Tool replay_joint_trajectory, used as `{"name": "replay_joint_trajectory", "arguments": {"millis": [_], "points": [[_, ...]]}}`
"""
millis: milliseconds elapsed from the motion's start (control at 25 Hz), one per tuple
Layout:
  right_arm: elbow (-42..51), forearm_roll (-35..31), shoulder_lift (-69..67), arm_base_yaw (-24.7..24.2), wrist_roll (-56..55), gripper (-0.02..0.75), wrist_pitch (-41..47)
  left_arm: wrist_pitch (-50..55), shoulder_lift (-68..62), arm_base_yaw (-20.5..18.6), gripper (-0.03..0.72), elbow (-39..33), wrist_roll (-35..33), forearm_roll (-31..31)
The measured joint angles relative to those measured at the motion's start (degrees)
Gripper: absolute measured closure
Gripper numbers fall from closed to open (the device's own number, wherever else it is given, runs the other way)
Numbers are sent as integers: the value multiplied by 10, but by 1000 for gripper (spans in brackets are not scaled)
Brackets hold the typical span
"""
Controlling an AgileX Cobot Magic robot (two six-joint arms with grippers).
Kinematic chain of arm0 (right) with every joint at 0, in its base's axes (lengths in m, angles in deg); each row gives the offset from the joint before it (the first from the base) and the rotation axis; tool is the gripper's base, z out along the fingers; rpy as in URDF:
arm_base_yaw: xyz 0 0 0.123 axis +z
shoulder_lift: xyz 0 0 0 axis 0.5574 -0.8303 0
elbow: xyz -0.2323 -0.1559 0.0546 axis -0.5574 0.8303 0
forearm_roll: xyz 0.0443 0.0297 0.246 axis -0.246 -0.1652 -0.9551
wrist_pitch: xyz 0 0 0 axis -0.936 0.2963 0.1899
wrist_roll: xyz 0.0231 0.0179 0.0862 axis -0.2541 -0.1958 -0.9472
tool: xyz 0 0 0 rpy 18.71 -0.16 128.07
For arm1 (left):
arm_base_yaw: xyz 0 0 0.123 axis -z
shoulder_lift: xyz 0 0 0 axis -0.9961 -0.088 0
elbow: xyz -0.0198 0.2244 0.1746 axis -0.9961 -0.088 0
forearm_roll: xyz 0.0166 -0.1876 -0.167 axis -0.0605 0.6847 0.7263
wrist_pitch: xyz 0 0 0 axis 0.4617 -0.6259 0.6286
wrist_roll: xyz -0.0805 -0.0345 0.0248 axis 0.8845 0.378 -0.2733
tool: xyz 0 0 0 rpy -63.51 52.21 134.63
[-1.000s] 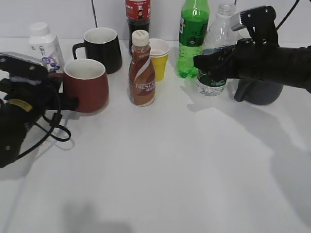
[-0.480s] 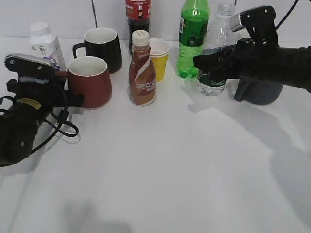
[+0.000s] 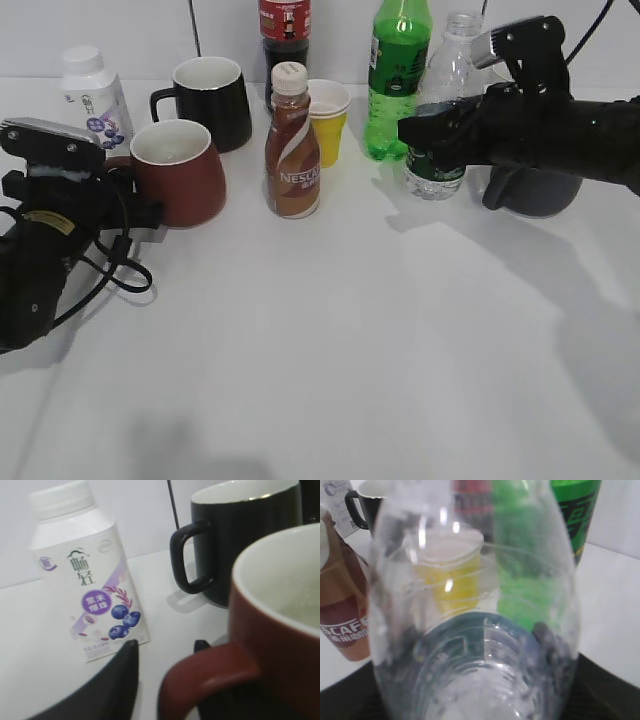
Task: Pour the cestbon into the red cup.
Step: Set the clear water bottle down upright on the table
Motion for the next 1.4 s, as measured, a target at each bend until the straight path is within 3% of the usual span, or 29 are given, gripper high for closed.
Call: {"name": "replay_joint_trajectory", "arguments": {"millis": [320, 680, 1280, 1400], "points": [[0, -3, 0, 0, 3, 260, -19, 37, 20, 0, 258, 0, 0, 4], [-2, -32, -58, 0, 33, 260, -68, 171, 92, 0, 250, -1, 0, 5], [-2, -65, -101, 0, 142, 260, -130, 259, 180, -1, 250, -18, 0, 5], [-2, -66, -101, 0, 145, 205, -130, 266, 181, -1, 250, -18, 0, 6]]}}
